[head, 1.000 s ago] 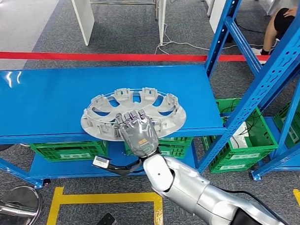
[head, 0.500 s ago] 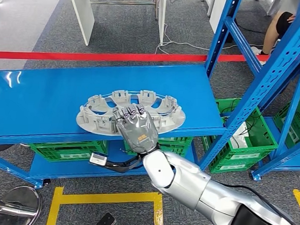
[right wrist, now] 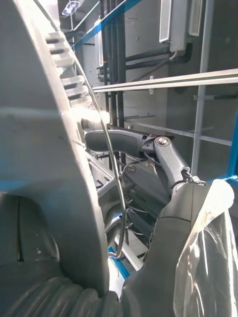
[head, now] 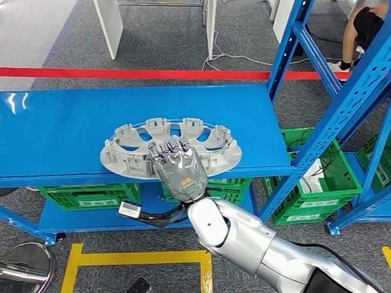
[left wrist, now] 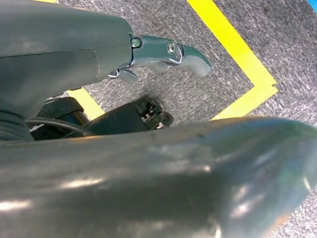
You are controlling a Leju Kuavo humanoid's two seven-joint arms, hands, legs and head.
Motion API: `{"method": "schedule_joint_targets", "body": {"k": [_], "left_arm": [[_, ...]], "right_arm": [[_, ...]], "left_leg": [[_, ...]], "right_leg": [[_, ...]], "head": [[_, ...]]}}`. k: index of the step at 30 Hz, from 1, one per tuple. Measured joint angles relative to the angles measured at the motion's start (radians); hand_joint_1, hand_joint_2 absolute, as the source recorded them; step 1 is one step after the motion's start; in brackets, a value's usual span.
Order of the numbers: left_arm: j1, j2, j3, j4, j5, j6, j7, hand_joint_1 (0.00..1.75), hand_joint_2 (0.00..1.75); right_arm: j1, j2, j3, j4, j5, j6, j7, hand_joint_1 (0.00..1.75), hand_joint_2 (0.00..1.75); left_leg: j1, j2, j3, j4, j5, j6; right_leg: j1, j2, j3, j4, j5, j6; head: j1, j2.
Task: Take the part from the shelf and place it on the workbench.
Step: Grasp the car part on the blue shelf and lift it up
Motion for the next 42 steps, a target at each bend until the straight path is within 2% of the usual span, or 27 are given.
{"method": "schedule_joint_targets", "body": {"k": [25, 42], "left_arm": [[0.001, 0.002, -0.01, 0.0, 0.005, 0.007, 0.005, 0.0, 0.0], [0.001, 0.009, -0.015, 0.0, 0.017, 0.011, 0.004, 0.0, 0.0]], "right_arm": [[-0.002, -0.022, -0.019, -0.049, 0.0, 0.0, 0.001, 1.75, 1.75], [-0.053, -0.083, -0.104, -0.226, 0.0, 0.0, 0.001, 1.75, 1.75]], "left_leg": [[0.0, 0.0, 0.0, 0.0, 0.0, 0.0], [0.0, 0.0, -0.002, 0.001, 0.0, 0.0]], "right_leg": [[0.0, 0.0, 0.0, 0.0, 0.0, 0.0], [0.0, 0.0, -0.002, 0.0, 0.0, 0.0]], "head": [[0.0, 0.0], [0.0, 0.0]]}}
